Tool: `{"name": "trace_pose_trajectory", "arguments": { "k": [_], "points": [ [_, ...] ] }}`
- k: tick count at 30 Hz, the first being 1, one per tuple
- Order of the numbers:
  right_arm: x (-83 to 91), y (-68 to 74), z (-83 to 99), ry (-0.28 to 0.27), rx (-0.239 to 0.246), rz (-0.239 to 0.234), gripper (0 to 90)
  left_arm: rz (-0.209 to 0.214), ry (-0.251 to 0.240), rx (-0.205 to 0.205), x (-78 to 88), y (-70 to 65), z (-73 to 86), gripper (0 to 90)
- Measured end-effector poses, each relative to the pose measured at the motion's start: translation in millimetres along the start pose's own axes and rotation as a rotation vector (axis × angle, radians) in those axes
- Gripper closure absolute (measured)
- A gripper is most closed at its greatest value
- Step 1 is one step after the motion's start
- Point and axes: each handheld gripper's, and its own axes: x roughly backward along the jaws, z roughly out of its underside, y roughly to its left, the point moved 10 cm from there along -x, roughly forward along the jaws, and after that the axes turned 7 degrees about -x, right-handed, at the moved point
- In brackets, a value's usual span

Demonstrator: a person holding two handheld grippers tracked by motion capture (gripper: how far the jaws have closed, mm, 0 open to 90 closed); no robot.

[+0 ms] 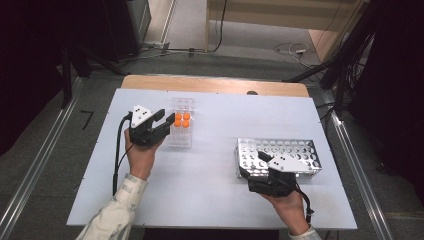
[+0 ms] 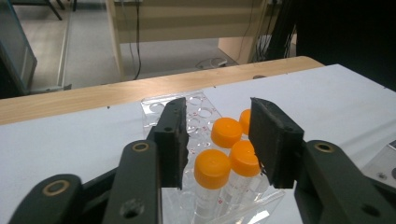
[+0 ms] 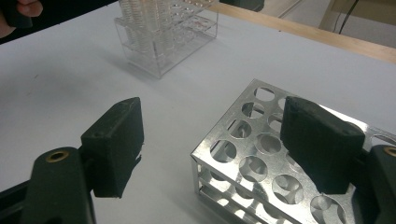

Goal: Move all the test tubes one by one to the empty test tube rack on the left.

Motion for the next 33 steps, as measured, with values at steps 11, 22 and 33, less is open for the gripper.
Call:
{"name": "trace_pose_trajectory", "arguments": {
  "k": [11,22,33],
  "points": [
    [-1.5,-5.1,0.8,0.005,-0.016,0.001,20.0,0.024,0.028,0.070,4.9,-3.2,8.8,24.9],
    [-4.9,-13.6,2.5,0.009,-0.026,0.017,19.9,0.037,0.033,0.073,14.4,-15.0,23.2,19.4],
    [-3.3,-26.1,6.3,0.010,-0.040,0.040,19.6,0.045,0.027,0.053,38.7,-22.3,31.5,18.5]
  ]
}}
